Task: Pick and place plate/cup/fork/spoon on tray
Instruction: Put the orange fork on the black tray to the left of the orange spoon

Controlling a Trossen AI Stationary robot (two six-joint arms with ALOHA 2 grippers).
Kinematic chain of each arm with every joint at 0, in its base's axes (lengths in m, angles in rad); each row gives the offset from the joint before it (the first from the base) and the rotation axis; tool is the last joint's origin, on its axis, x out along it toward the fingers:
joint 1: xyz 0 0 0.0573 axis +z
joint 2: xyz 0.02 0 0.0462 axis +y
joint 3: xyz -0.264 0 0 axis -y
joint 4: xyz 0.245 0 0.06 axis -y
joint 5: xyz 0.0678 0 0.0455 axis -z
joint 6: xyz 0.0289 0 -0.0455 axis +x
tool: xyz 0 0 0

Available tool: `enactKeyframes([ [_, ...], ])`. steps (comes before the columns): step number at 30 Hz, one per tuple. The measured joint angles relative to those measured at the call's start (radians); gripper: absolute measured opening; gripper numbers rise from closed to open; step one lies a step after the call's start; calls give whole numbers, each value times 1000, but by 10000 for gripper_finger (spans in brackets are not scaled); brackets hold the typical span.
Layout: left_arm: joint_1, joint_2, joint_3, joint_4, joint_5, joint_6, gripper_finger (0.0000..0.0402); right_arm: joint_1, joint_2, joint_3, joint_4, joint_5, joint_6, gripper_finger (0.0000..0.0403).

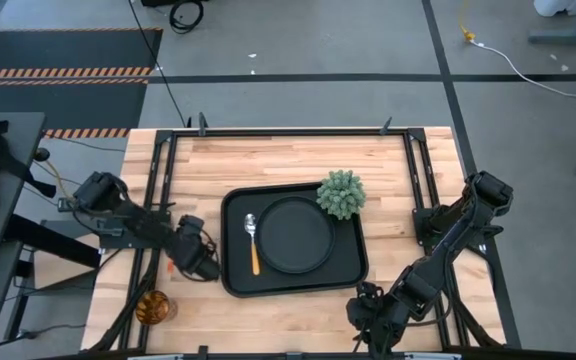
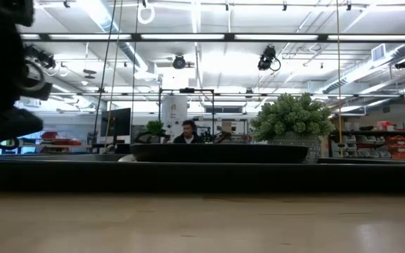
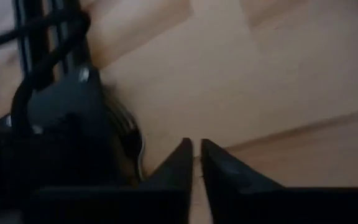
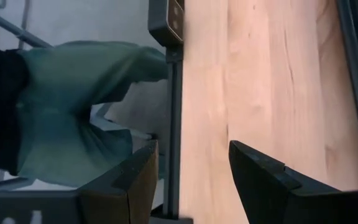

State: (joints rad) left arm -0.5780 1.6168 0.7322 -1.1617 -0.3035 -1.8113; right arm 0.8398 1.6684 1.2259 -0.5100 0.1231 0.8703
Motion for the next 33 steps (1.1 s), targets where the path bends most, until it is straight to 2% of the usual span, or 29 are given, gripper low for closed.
enactKeyframes([
  [3,-49,19,0,-24,68,-49,9,-5,0,0,11,-7,-1,203],
  [8,-106,27,0,-1,218,-143,25,-21,0,0,11,-8,-29,203],
  [12,-161,27,20,1,275,-173,25,-37,0,0,13,-8,-51,203],
  [16,-233,27,85,-46,258,-216,23,-44,0,0,12,-17,-61,203],
  [21,-361,26,223,-259,226,-350,28,-44,0,0,12,-16,-66,203],
  [24,-448,26,274,-352,173,-449,33,-44,0,0,11,24,-63,203],
  [27,-466,25,267,-313,168,-464,40,-44,0,0,10,51,-75,203],
  [33,-414,24,145,-70,109,-467,83,-43,0,0,10,38,-146,203],
])
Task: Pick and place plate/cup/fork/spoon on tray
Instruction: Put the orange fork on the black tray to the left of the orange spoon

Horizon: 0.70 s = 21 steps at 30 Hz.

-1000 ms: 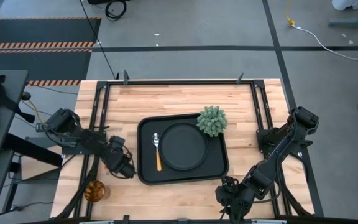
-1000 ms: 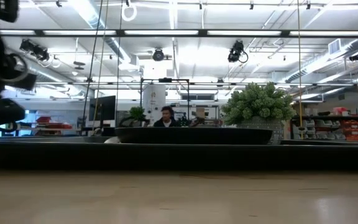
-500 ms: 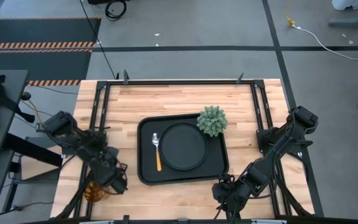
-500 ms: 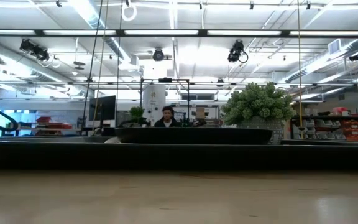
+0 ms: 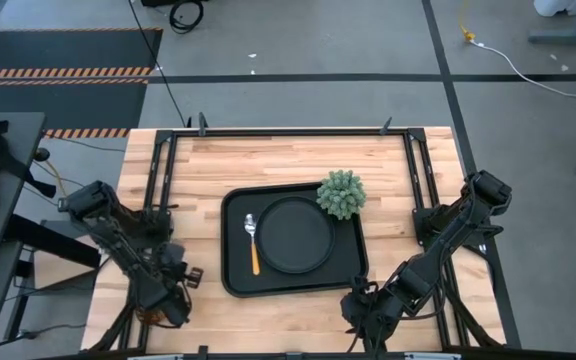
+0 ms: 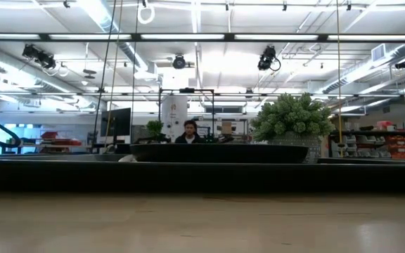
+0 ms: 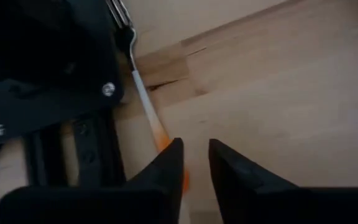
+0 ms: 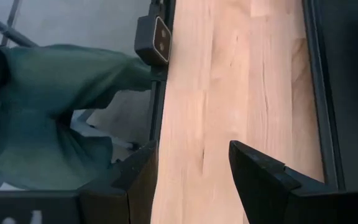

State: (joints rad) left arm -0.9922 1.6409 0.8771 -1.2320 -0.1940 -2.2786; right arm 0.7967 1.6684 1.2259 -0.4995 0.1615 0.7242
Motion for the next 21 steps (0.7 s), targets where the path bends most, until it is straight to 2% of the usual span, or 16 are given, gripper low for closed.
enactKeyframes([
  [3,16,0,-43,21,51,9,118,0,0,0,1,-29,-21,203],
  [7,30,-13,-48,-43,164,32,168,-5,0,0,2,-44,-49,203],
  [12,28,-67,-48,-83,209,33,213,-18,1,0,6,-43,-71,203],
  [16,28,-81,-48,-63,243,30,220,-32,1,0,6,-44,-59,203],
  [21,23,-79,-79,-25,244,39,202,-33,1,0,5,-40,1,203],
])
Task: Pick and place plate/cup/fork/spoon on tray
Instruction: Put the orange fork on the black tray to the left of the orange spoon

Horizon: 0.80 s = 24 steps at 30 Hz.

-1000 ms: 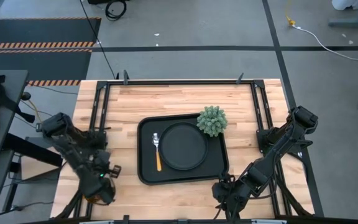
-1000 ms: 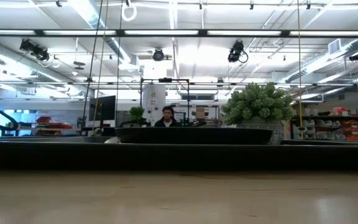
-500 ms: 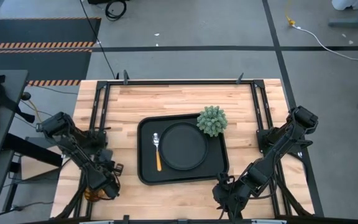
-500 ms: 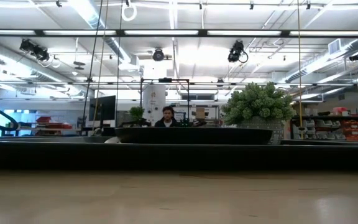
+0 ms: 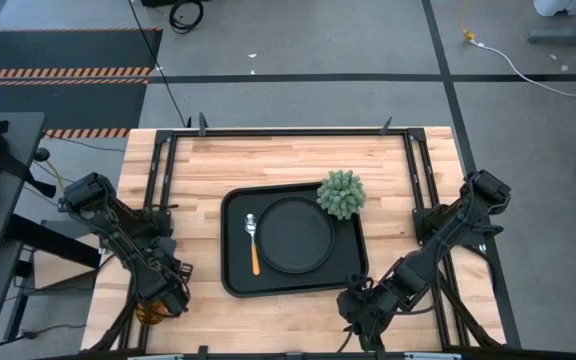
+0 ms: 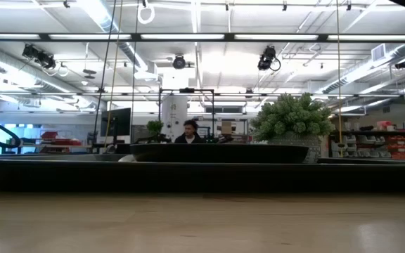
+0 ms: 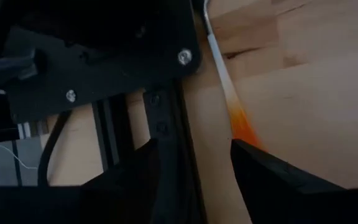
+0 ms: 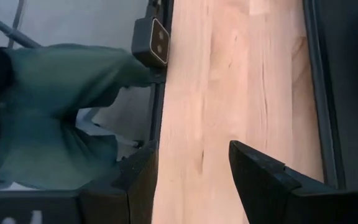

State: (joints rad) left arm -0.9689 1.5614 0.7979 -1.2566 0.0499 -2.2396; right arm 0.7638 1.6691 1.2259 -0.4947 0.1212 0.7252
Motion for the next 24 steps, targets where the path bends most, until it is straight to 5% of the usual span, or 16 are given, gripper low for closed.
enactKeyframes([
  [10,3,-19,-97,59,86,19,180,-26,-99,0,-157,119,-170,181],
  [18,0,-76,-103,115,-18,-36,211,-114,-288,-57,-191,280,-361,167],
  [24,-27,-131,-103,184,-219,-44,239,-194,-472,-206,-115,280,-320,167],
])
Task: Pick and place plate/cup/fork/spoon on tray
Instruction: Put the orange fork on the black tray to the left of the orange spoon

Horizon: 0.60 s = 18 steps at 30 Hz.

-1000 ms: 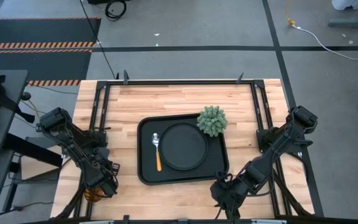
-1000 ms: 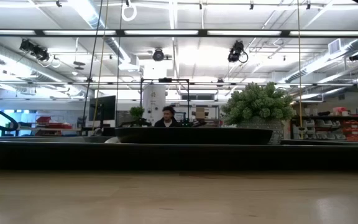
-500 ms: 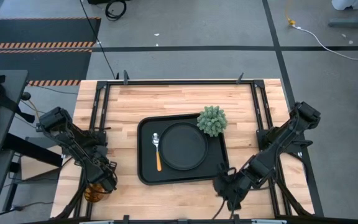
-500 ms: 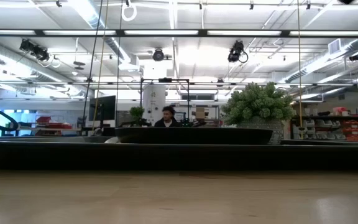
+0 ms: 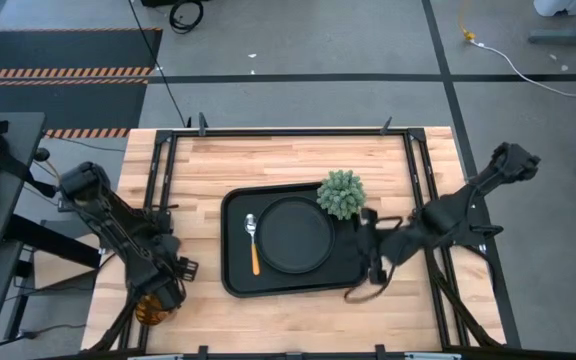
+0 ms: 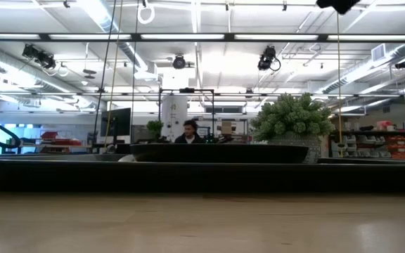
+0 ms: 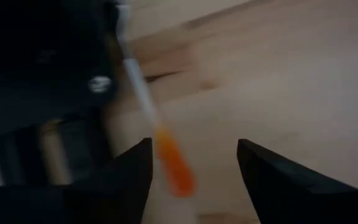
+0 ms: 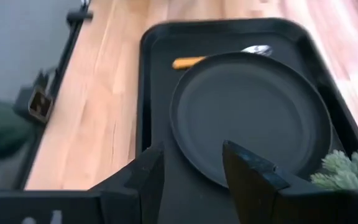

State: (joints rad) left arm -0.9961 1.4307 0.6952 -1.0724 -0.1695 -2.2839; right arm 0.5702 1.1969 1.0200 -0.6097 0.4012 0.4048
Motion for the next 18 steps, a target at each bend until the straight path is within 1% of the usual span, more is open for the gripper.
enactKeyframes([
  [2,-16,-9,0,27,-41,-11,245,-9,-54,-43,26,-1,28,167],
  [3,-22,-11,0,34,-40,-13,246,-10,-76,-61,40,-6,34,167],
  [6,-29,-11,0,30,1,-25,243,-10,-121,-97,56,-9,37,167],
  [9,-22,-11,0,9,19,-33,235,-16,-138,-112,70,-10,36,167],
  [11,-7,-11,0,-18,54,-35,230,-23,-137,-112,72,-10,18,167],
  [15,29,-11,0,-133,163,-41,223,-36,-130,-113,72,-39,-31,167],
  [18,57,-11,-2,-154,189,-42,222,-44,-118,-113,63,-74,-51,167],
])
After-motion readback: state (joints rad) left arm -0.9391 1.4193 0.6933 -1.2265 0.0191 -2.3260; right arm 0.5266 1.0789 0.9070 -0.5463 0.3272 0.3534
